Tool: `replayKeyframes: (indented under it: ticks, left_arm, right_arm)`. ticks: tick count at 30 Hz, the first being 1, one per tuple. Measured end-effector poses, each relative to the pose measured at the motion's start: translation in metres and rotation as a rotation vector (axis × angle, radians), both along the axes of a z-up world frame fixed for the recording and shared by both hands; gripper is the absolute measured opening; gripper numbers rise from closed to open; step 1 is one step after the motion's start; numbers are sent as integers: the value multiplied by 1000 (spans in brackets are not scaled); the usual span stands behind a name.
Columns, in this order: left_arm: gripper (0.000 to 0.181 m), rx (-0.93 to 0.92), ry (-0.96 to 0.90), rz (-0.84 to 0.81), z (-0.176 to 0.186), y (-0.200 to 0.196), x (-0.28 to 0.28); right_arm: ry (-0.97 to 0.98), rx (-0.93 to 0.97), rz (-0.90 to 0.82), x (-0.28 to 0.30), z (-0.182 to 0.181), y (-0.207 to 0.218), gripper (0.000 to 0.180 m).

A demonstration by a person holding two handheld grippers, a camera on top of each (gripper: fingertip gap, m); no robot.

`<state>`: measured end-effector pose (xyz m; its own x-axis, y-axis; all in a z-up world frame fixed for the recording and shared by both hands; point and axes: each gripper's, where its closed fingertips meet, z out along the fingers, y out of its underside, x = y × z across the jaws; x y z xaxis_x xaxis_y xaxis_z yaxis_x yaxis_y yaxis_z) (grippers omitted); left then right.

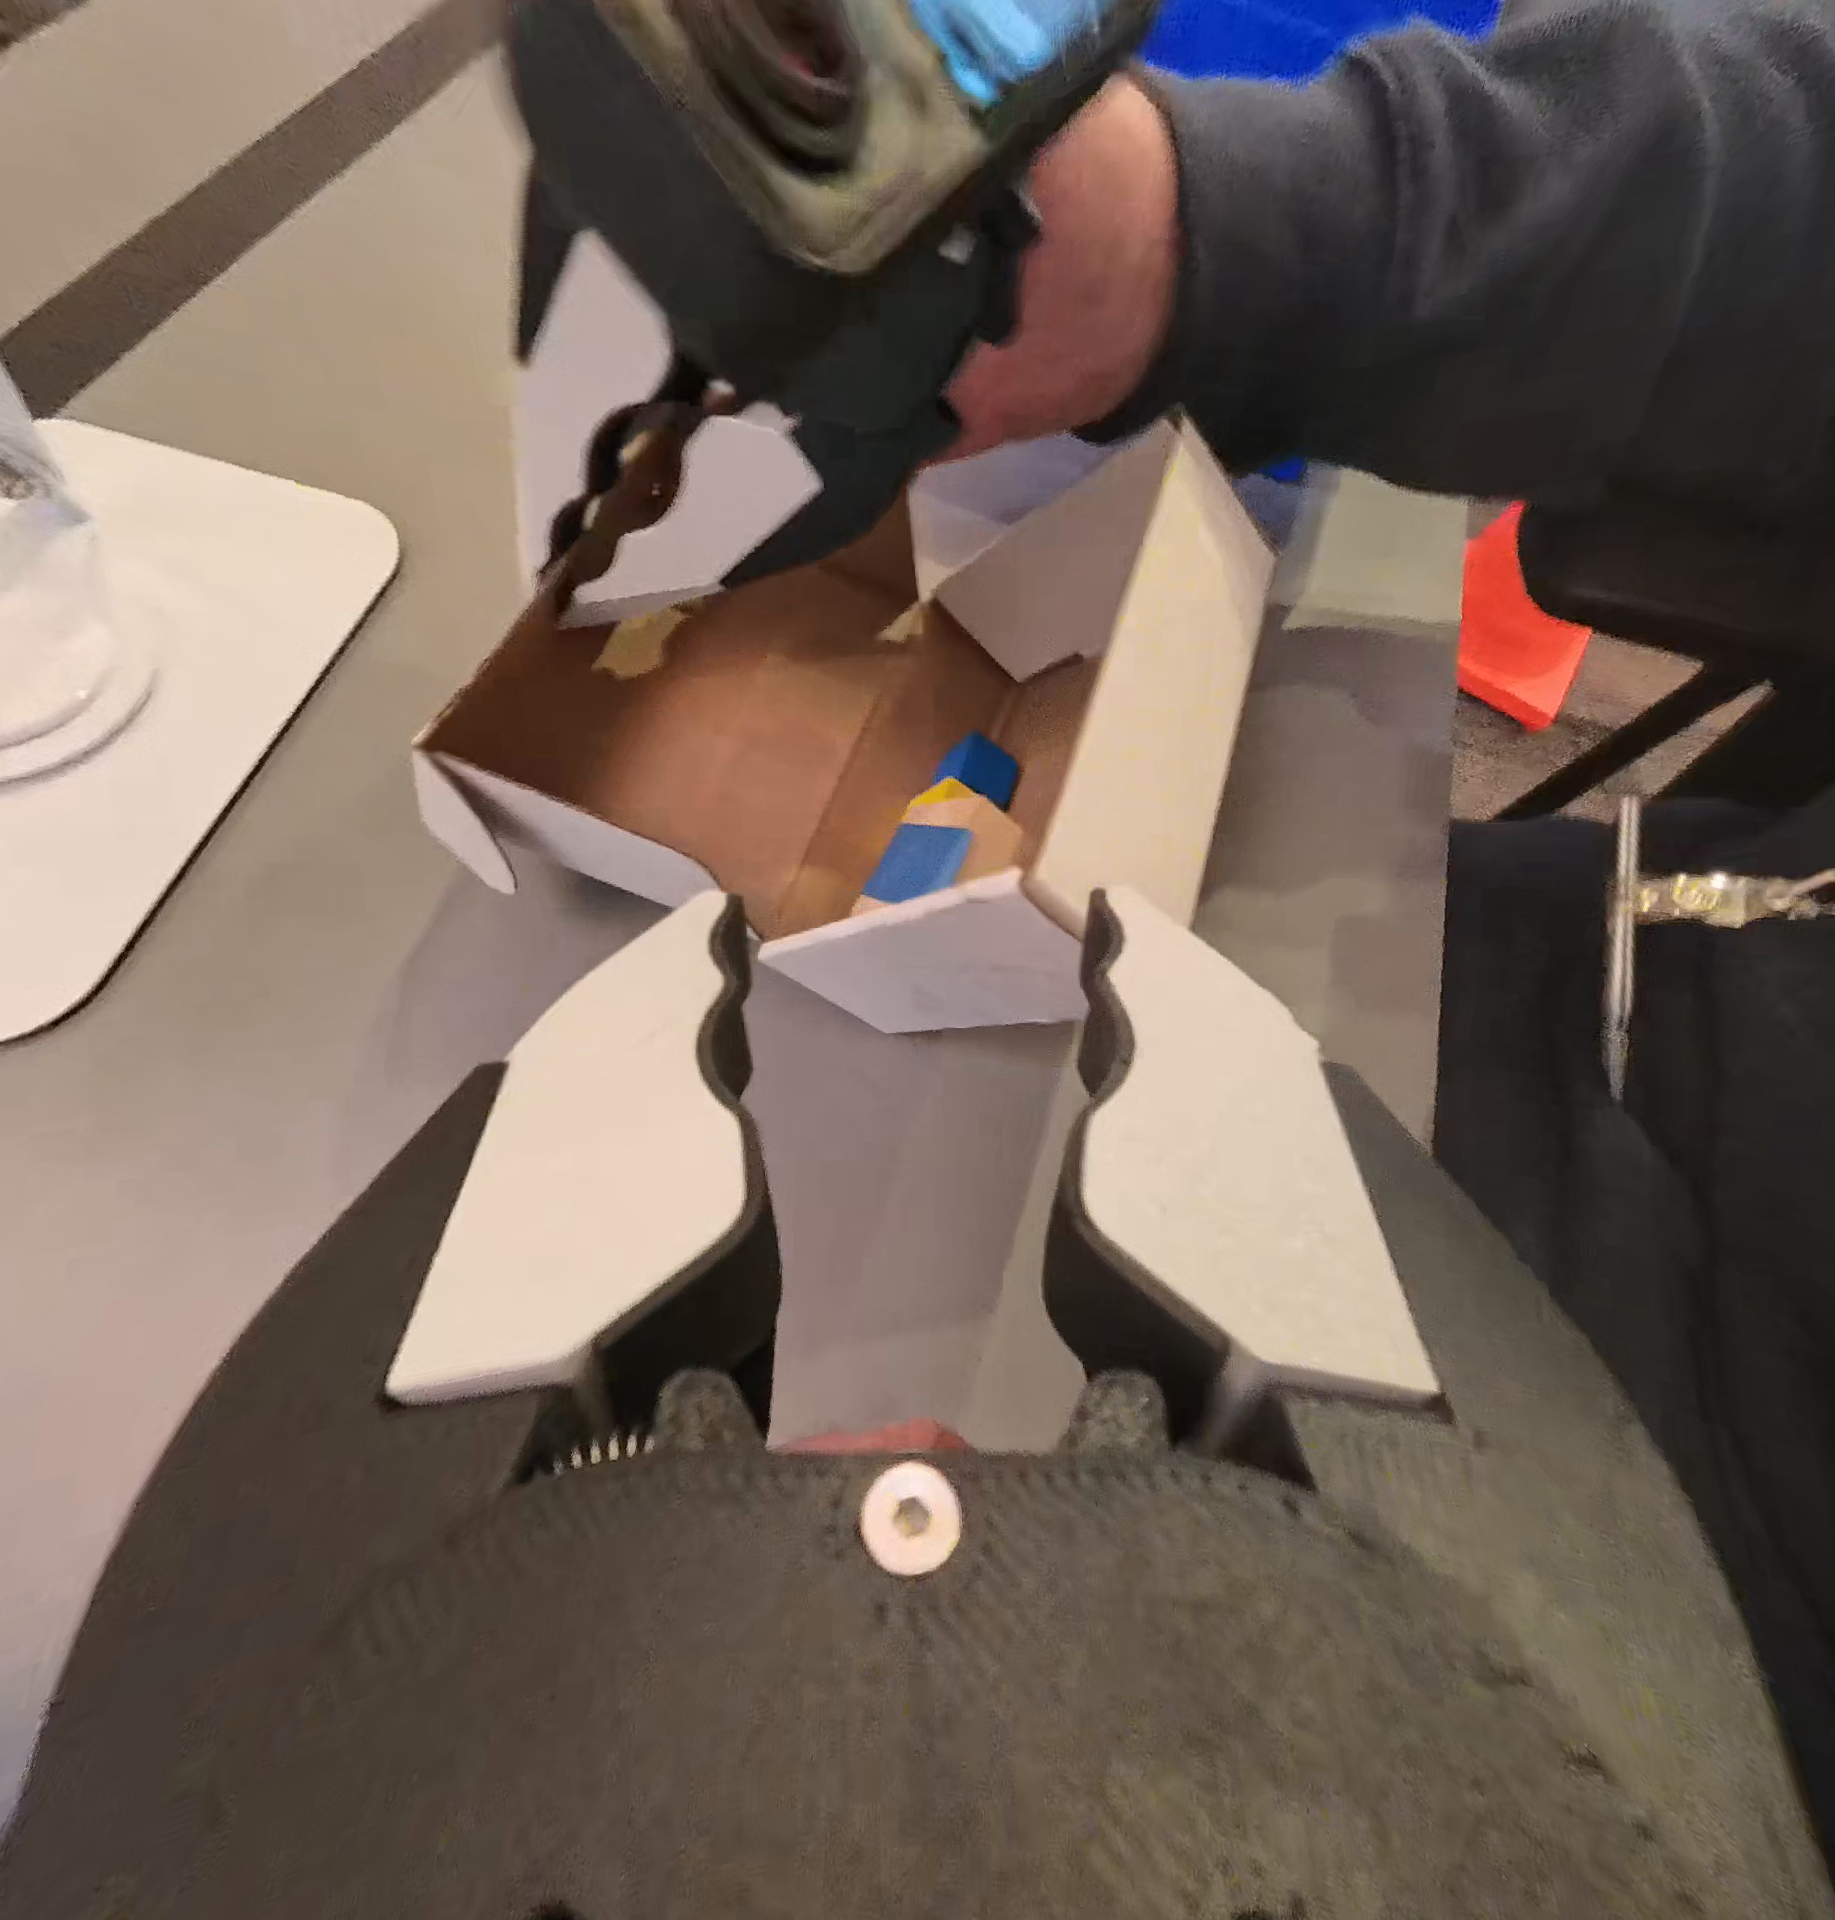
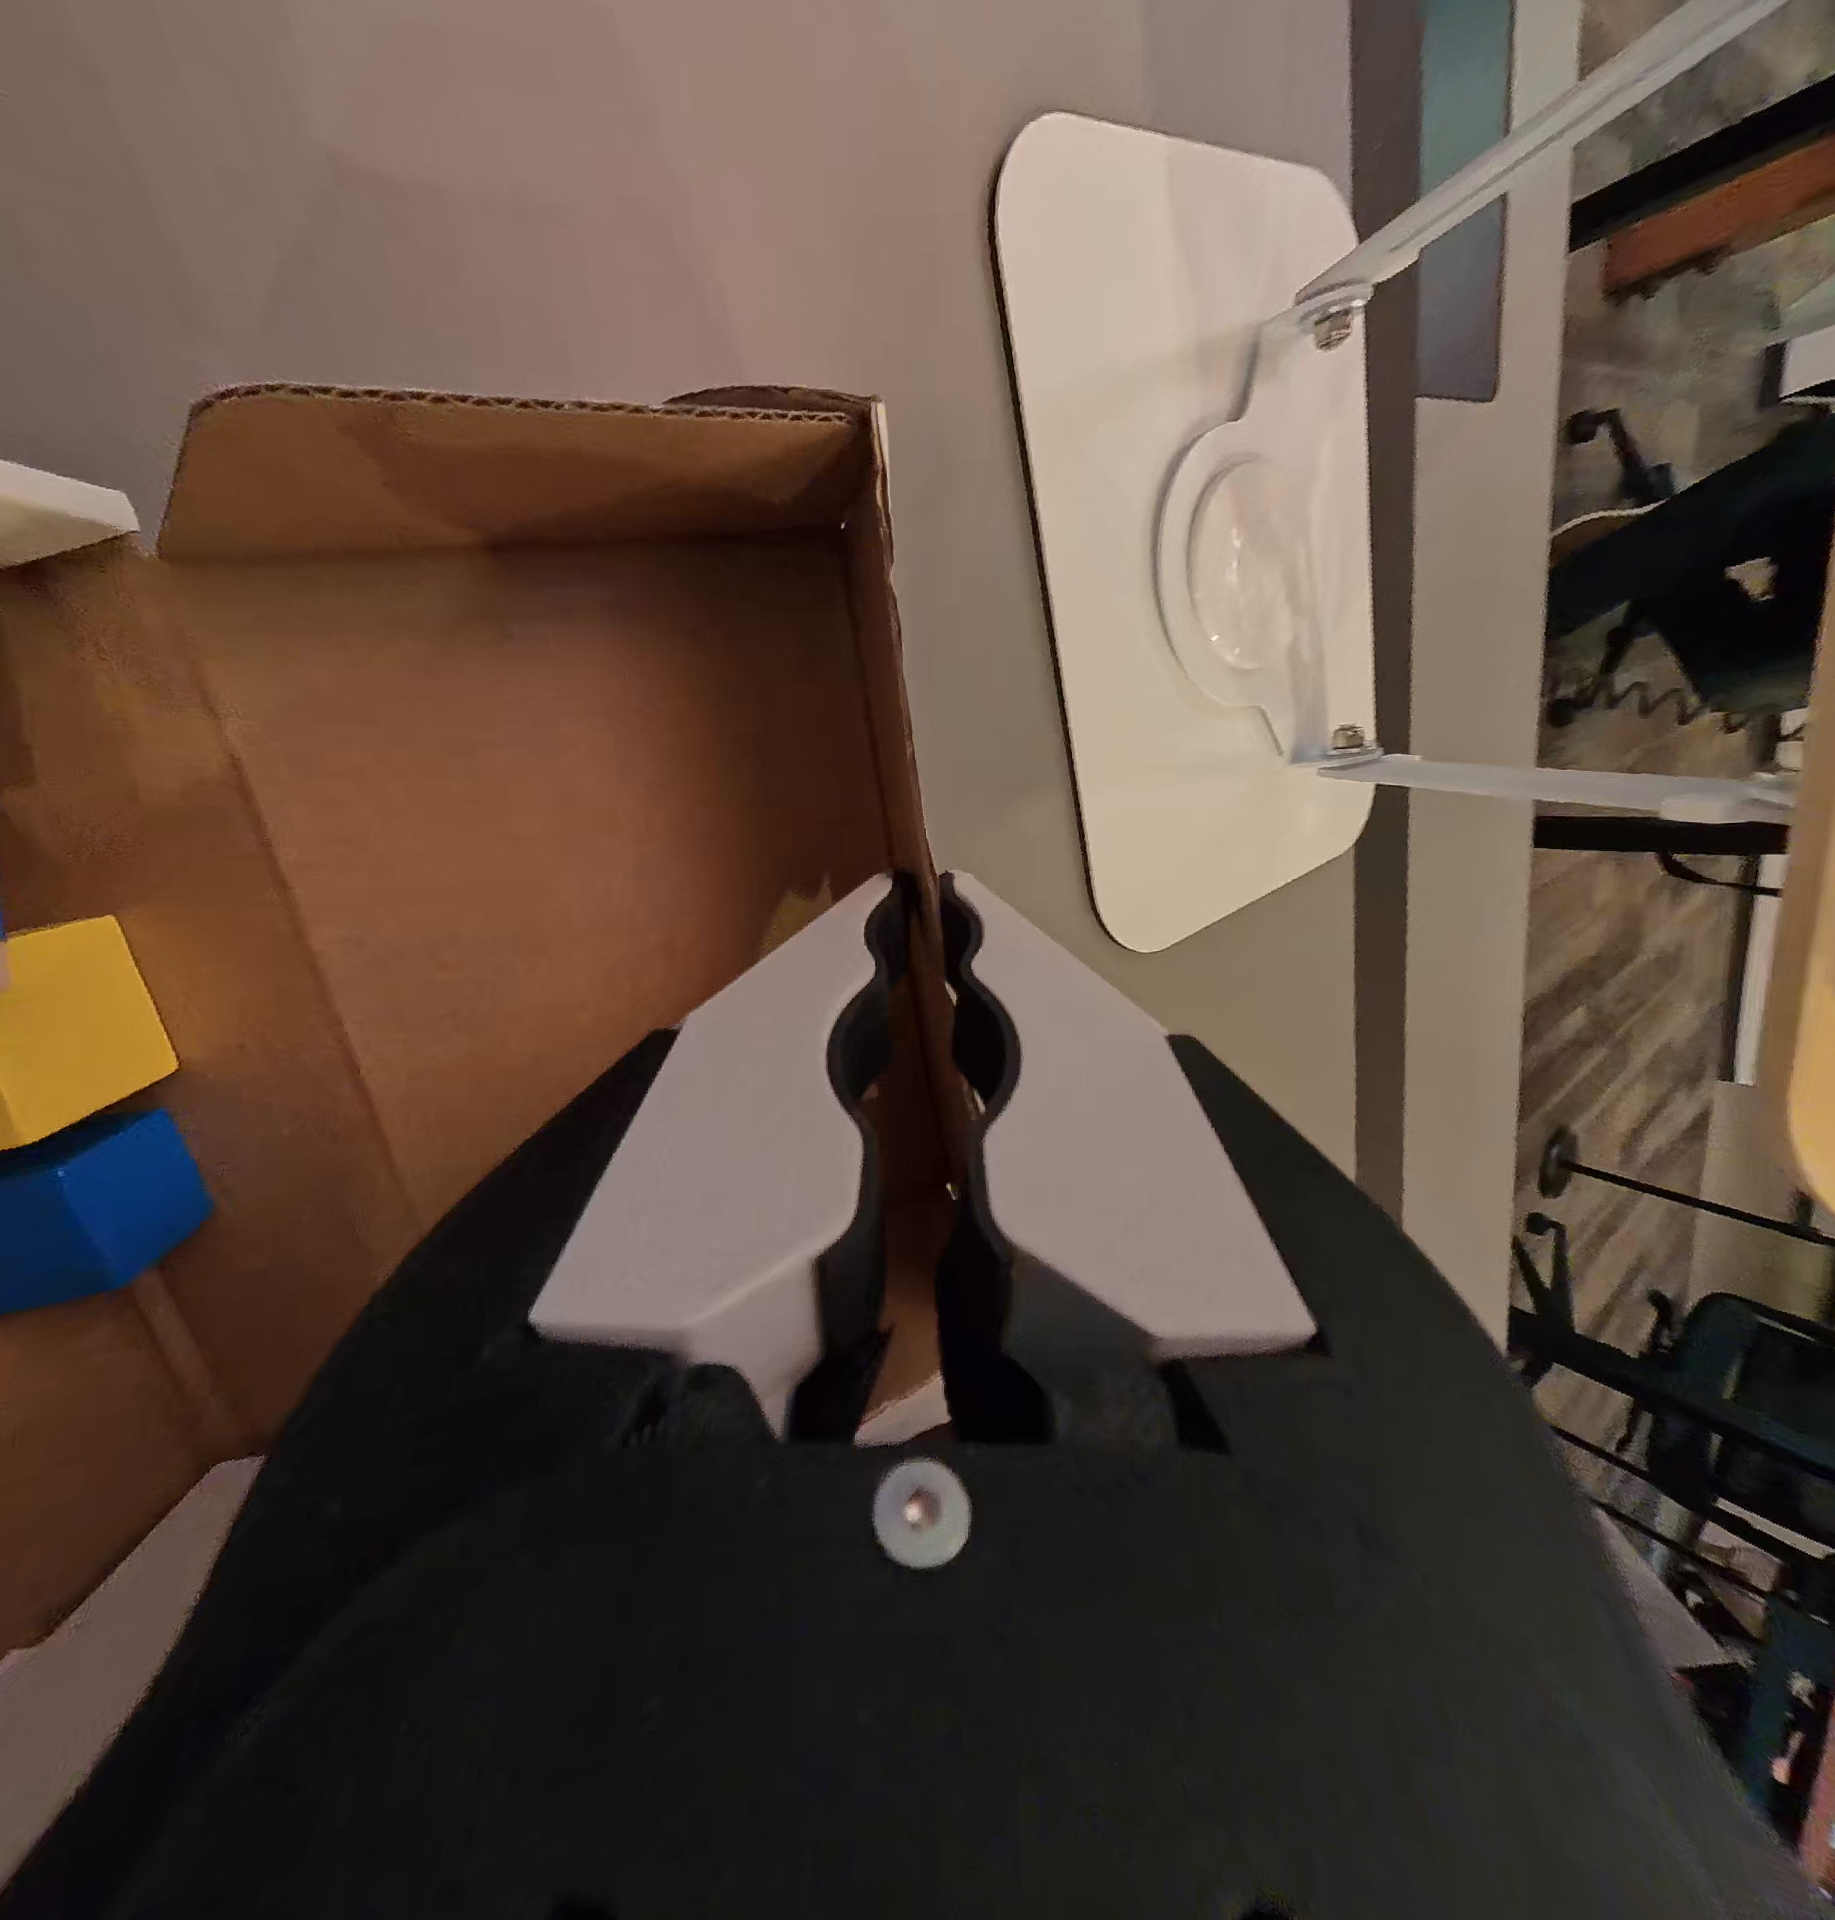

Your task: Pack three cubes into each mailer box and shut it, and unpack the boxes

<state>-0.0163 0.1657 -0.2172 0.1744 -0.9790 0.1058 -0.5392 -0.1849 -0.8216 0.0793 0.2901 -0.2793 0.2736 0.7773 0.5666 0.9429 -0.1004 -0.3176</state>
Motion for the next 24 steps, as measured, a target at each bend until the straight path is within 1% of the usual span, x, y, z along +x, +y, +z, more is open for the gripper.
replayKeyframes:
  ticks: [1, 2, 4, 6, 7, 9, 11, 13, 15, 16, 18, 19, 20, 23, 24]
  left_arm:
    - [60, -37, -15, 15, 2, 3, 1]
    - [58, -78, -14, 43, -1, 9, 3]
    - [64, -179, 28, 72, -15, 16, 7]
    - [64, -257, 102, 115, -37, 23, 7]
    - [67, -310, 133, 122, -49, 23, 7]
    - [65, -421, 147, 146, -65, 24, 11]
    - [63, -482, 150, 152, -75, 24, 17]
    - [55, -532, 151, 137, -81, 20, 23]
    - [40, -599, 142, 115, -84, 15, 29]
    - [36, -622, 132, 110, -83, 13, 30]
    - [30, -615, 138, 112, -84, 12, 28]
    - [21, -589, 160, 115, -86, 13, 26]
    - [17, -562, 165, 114, -86, 12, 25]
    - [10, -468, 195, 114, -86, 13, 24]
    - [9, -414, 201, 99, -83, 12, 25]
  right_arm:
    - [1, 18, 5, -1, 2, -2, 2]
    - [2, 41, 11, -3, 6, -4, 2]
    - [2, 84, 3, -3, 11, -7, 2]
    - [10, 130, -3, -4, 17, -10, 2]
    - [8, 154, -3, -4, 21, -12, 2]
    - [3, 187, 3, -5, 25, -15, 2]
    - [1, 215, 14, -8, 29, -19, 2]
    - [2, 241, 28, -12, 33, -22, 2]
    - [-1, 261, 30, -13, 36, -25, 1]
    - [-9, 268, 27, -12, 37, -26, 1]
    - [-1, 271, 25, -11, 39, -28, 1]
    - [5, 263, 25, -10, 39, -29, 1]
    - [16, 244, 24, -10, 41, -32, 1]
    - [56, 123, 19, -8, 39, -40, 4]
    - [78, 56, 20, -9, 37, -45, 11]
